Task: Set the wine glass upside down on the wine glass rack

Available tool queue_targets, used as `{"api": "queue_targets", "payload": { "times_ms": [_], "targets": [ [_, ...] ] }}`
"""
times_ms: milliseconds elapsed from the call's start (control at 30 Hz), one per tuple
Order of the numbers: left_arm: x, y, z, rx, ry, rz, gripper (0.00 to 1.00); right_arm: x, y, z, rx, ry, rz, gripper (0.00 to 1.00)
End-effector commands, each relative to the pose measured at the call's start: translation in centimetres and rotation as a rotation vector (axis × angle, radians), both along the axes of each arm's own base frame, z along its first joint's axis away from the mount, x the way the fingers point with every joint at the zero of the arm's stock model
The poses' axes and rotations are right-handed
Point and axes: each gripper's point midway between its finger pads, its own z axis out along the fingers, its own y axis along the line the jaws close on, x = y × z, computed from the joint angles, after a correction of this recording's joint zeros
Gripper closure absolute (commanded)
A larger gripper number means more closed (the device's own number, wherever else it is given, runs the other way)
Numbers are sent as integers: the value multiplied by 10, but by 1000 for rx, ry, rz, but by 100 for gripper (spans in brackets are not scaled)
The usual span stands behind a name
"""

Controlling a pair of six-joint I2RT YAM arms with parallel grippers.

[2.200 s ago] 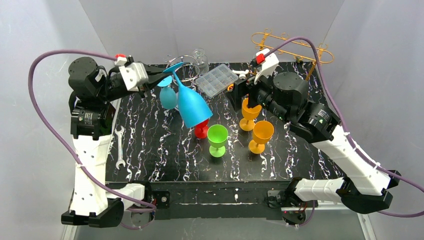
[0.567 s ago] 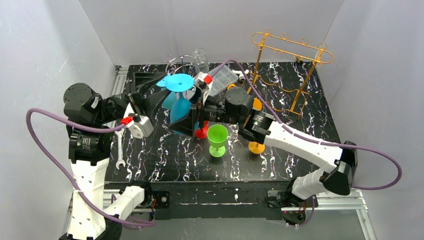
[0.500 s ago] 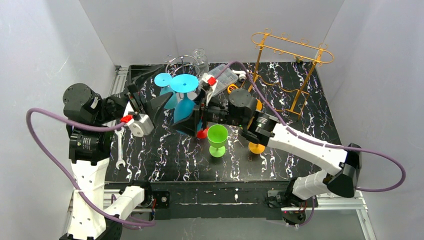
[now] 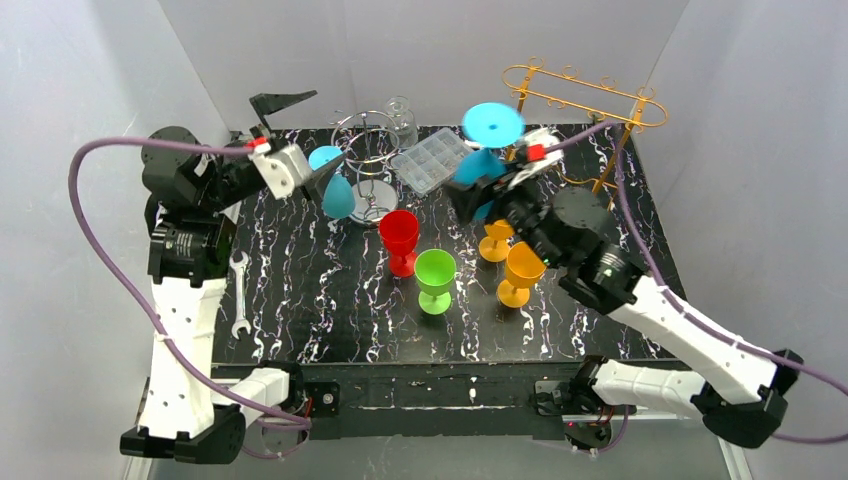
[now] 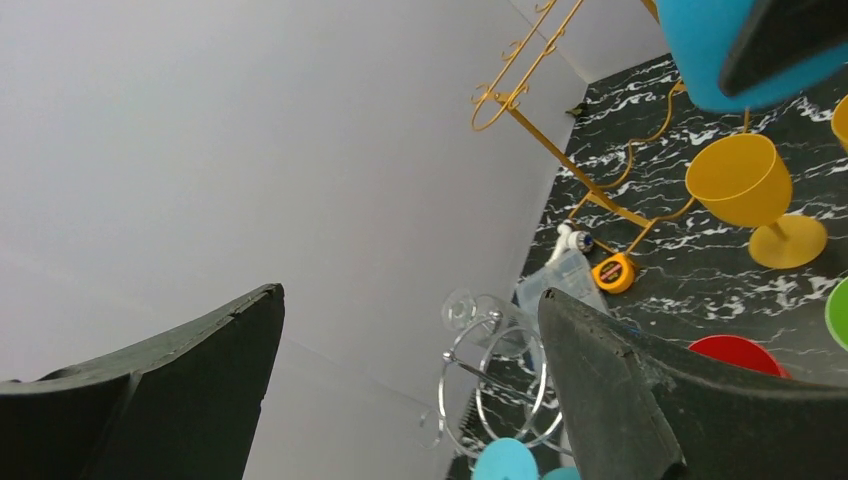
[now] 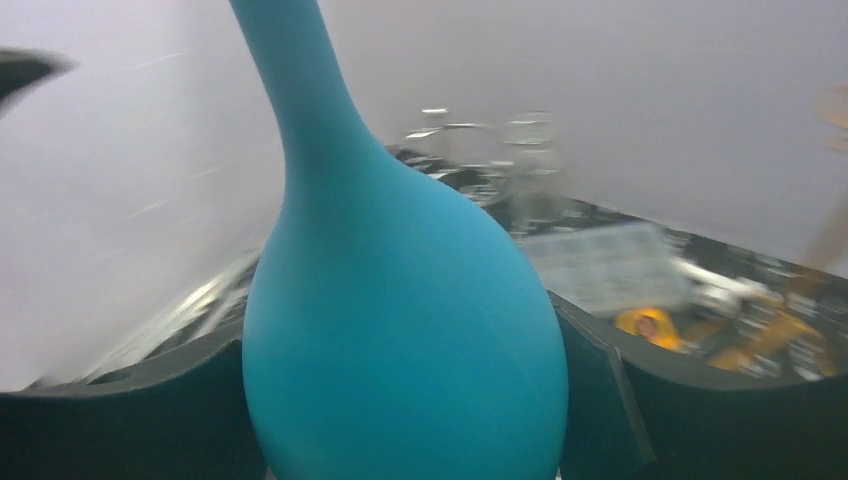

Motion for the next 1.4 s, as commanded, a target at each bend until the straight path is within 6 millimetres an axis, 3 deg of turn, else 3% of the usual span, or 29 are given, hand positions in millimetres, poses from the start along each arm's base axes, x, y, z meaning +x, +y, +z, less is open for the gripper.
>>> {"api": "queue_targets", "payload": {
  "times_ms": [0, 67, 233, 500, 667, 800, 933, 1367],
  "targets": [
    [15, 11, -10, -59, 186, 102, 2, 50, -91, 0, -2, -38, -376, 28],
    [24, 15, -16, -70, 236, 138, 2, 63, -111, -6, -7, -33, -440, 30],
    [48, 22, -34, -88, 297, 208, 2, 89, -138, -29, -23, -9, -526, 33],
    [79, 24, -58, -187, 421, 260, 2, 127, -166, -64, -31, 24, -624, 36],
    [91, 21, -89, -191, 590, 276, 2, 156, -176, -82, -46, 78, -620, 36],
    [92, 21, -99, -177, 600, 281, 2, 176, -169, -93, -69, 96, -607, 36],
    [93, 21, -95, -192, 592, 282, 2, 202, -159, -103, -71, 109, -599, 36],
    [88, 20, -89, -215, 577, 267, 2, 234, -131, -116, -34, 122, -522, 40]
  ]
}}
